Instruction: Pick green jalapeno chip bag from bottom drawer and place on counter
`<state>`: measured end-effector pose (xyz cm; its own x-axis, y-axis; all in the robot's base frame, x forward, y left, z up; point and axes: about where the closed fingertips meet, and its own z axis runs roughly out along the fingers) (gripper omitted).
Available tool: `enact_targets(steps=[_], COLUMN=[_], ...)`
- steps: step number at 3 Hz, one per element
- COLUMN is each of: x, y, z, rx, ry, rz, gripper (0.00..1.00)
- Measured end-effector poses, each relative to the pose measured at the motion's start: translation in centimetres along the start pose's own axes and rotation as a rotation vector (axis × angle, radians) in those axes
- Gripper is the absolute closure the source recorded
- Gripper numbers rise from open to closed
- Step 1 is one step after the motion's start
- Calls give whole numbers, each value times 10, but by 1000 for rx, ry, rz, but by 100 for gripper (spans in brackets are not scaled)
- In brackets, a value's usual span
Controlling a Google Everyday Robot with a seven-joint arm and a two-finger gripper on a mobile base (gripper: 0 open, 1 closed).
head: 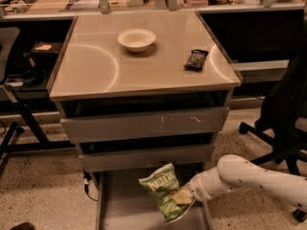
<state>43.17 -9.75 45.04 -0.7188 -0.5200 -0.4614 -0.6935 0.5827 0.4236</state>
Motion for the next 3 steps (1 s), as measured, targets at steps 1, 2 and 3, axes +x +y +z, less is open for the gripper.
enact_targets(steps=[1,2,3], x=[-21,-52,-83], y=[25,56,86], z=[-37,-76,-114], rx=[-2,-30,-24], ry=[-39,-80,-106], rz=[-53,-146,-249], gripper=[100,100,100])
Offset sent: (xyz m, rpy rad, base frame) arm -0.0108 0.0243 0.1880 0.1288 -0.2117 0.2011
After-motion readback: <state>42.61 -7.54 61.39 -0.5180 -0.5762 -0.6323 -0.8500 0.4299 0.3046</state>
